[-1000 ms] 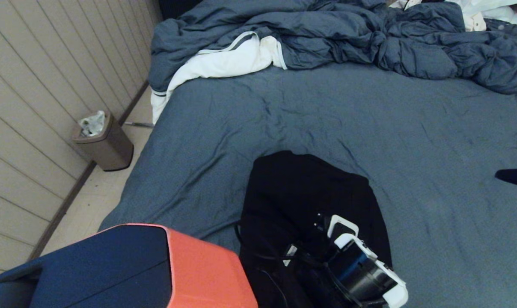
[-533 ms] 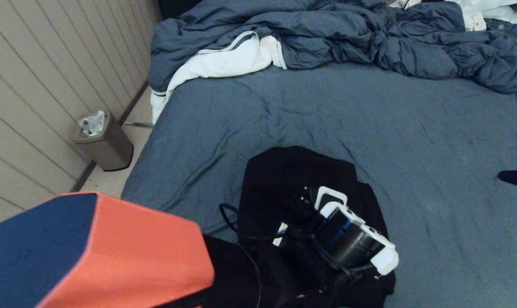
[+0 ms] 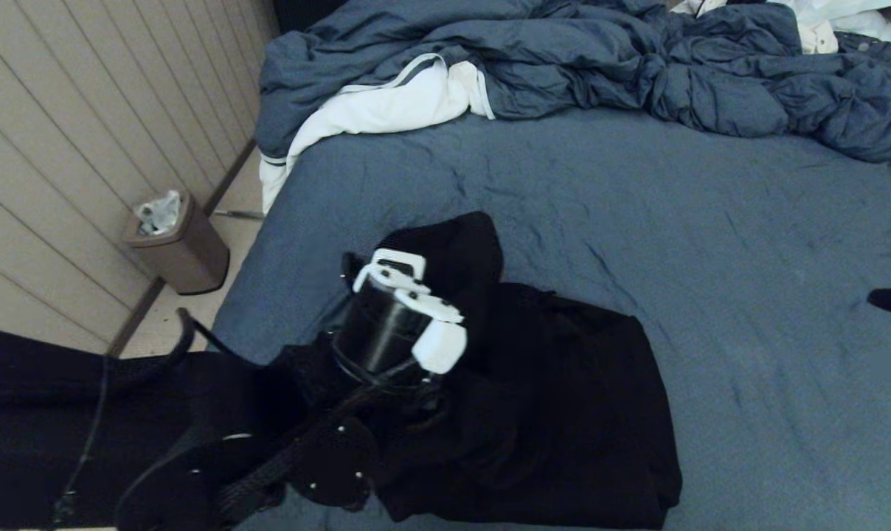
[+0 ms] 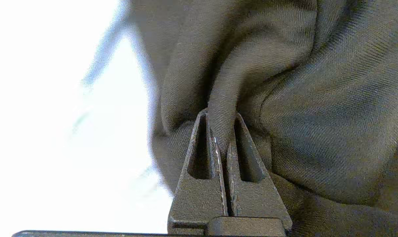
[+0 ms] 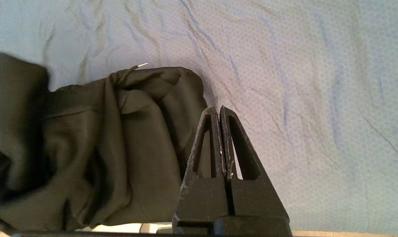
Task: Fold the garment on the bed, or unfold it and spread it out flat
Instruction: Unfold the black sweatshirt
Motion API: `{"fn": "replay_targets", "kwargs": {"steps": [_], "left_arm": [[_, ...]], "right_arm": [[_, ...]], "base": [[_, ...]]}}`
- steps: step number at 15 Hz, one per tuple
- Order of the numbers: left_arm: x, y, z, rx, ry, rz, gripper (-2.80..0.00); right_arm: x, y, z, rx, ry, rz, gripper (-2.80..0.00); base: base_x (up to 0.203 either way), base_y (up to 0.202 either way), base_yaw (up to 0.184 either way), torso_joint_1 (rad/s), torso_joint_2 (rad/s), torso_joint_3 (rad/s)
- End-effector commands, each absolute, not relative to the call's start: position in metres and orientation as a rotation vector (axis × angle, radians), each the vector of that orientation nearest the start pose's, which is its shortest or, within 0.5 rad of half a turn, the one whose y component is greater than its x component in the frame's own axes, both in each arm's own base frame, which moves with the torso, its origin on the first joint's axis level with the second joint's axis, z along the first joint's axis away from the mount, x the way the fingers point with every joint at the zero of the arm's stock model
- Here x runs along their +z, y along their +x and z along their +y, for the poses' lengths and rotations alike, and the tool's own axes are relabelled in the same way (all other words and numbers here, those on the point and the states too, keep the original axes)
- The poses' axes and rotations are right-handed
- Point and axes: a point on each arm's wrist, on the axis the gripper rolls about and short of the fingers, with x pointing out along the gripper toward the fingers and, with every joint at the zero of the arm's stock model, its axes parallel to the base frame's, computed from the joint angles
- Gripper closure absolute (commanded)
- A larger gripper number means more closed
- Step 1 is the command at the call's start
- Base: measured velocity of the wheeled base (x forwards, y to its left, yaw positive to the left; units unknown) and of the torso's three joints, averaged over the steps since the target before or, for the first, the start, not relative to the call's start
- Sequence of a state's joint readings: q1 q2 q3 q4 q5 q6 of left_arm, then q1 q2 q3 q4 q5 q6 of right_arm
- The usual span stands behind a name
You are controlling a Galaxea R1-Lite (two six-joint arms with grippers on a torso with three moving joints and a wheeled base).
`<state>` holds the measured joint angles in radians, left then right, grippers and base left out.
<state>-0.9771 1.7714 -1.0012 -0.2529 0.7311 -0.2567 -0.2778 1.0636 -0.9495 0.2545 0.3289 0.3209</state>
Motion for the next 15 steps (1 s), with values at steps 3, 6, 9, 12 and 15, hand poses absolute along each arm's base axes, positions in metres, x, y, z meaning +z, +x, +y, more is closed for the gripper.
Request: {"fn": "replay_targets", "kwargs": {"steps": [3, 6, 9, 12, 15], "left_arm": [[0.174, 0.198, -0.199, -0.073, 0.048, 0.317, 0.00], [0.161, 0.210, -0.181, -0.039, -0.023, 0.301, 0.00], [0.147, 0.207, -0.168, 0.001, -0.099, 0.326, 0.00], [0.127, 0.204, -0.164, 0.018, -0.125, 0.370, 0.00], [0.126, 0.203, -0.164, 0.011, -0.140, 0.363, -2.80]], "right_arm": [[0.280, 0.123, -0.026, 0.004, 0.428, 0.353, 0.00], [0.282, 0.118, -0.022, 0.026, 0.420, 0.344, 0.00], [0.282, 0.116, -0.022, 0.026, 0.417, 0.337, 0.00], [0.282, 0.117, -0.019, 0.050, 0.414, 0.345, 0.00], [0.281, 0.117, -0.019, 0.054, 0.415, 0.351, 0.00]], "base": [[0.000, 0.000, 0.000, 0.000, 0.00, 0.000], [0.000, 0.000, 0.000, 0.000, 0.00, 0.000], [0.000, 0.000, 0.000, 0.000, 0.00, 0.000], [0.000, 0.000, 0.000, 0.000, 0.00, 0.000], [0.000, 0.000, 0.000, 0.000, 0.00, 0.000]]}}
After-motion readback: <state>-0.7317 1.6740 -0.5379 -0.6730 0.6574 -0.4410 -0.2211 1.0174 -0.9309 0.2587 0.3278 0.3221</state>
